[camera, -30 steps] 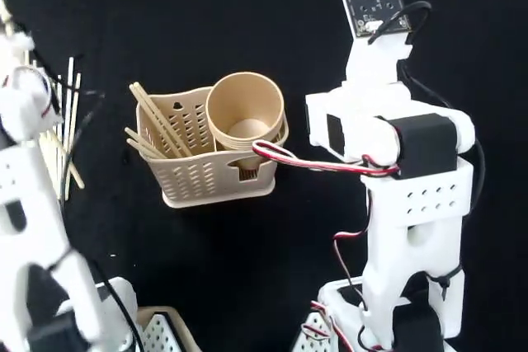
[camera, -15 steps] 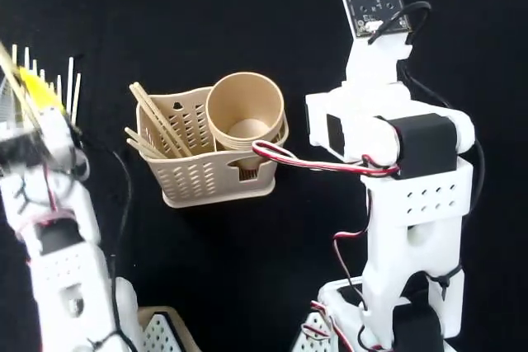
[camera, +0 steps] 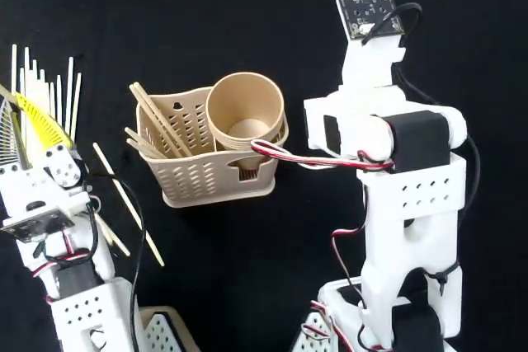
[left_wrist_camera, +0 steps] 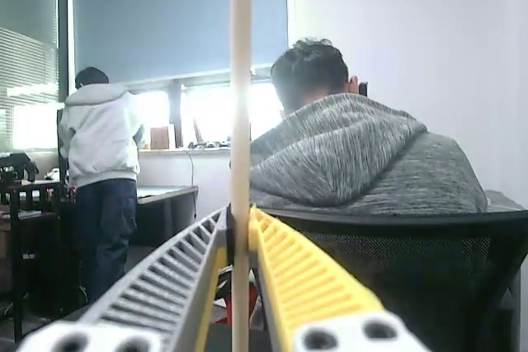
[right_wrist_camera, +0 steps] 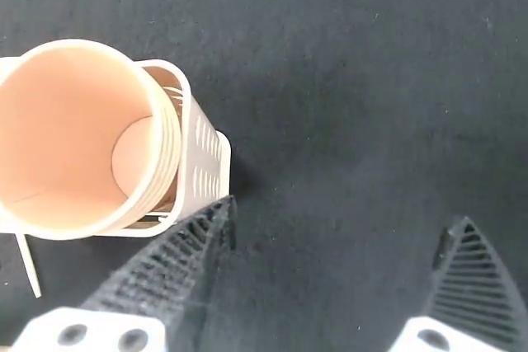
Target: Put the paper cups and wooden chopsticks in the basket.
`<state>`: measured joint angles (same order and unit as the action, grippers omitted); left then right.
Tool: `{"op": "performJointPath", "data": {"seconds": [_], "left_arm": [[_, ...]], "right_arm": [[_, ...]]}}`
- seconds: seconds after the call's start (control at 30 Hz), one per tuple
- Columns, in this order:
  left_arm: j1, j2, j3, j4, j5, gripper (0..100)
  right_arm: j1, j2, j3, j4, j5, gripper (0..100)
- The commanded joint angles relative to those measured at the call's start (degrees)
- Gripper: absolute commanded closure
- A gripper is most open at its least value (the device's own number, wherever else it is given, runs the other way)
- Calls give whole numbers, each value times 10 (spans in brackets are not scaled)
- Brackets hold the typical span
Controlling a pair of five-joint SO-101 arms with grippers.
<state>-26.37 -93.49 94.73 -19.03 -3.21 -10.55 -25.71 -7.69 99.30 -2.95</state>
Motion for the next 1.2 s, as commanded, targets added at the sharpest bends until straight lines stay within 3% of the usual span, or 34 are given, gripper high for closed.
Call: {"op": "performJointPath", "data": {"seconds": [0.0, 0.27, 0.43, 0.63, 0.83, 1.0, 1.17], "left_arm": [[7, -58, -39, 115, -1, 971], [54, -109, -165, 287, 3, 971], [124, -109, -257, 343, 91, 971], [204, -109, -348, 453, 173, 971], [316, -90, -321, 484, 171, 971], [349, -58, -277, 481, 129, 971], [350, -54, -227, 458, 130, 969]], "right_arm": [[4, -17, -1, 16, 4, 616], [4, -17, -1, 16, 4, 616], [15, -17, 0, 17, 4, 616], [110, -15, 36, 16, 22, 616], [210, -15, 99, -3, 81, 616], [256, -14, 151, -46, 110, 616], [255, -14, 175, -59, 110, 616]]}}
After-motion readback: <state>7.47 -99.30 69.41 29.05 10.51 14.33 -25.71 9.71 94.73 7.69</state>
